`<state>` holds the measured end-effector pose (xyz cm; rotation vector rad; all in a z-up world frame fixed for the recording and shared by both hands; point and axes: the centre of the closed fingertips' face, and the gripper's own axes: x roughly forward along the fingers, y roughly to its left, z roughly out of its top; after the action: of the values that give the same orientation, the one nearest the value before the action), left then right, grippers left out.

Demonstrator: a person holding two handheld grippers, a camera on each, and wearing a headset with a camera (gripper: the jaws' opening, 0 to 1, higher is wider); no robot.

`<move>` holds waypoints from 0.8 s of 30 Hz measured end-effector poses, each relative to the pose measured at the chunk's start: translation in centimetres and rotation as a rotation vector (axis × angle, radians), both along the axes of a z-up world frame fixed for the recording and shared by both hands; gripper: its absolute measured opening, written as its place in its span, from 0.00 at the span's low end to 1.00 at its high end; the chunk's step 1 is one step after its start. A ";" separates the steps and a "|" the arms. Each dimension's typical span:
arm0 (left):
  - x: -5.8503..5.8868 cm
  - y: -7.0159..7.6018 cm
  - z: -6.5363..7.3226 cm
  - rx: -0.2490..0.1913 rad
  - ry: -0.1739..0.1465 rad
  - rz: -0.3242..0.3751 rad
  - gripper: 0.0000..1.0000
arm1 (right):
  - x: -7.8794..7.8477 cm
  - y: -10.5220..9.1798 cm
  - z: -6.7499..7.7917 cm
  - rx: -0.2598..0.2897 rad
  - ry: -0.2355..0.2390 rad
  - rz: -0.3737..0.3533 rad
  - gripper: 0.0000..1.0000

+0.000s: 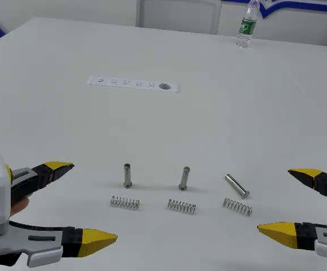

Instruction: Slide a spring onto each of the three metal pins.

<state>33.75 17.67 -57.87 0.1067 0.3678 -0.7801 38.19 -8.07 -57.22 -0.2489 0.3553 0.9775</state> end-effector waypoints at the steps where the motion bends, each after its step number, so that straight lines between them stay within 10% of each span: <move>1: 0.0 0.0 0.0 0.000 0.000 0.000 0.97 | 0.0 0.0 0.0 -0.001 -0.001 0.000 0.84; 24: 0.1 0.0 0.3 0.002 -0.004 0.002 0.97 | 0.2 0.0 0.2 -0.008 0.000 -0.002 0.82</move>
<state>33.89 17.62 -57.61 0.1095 0.3649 -0.7779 38.40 -8.03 -56.99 -0.2561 0.3592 0.9738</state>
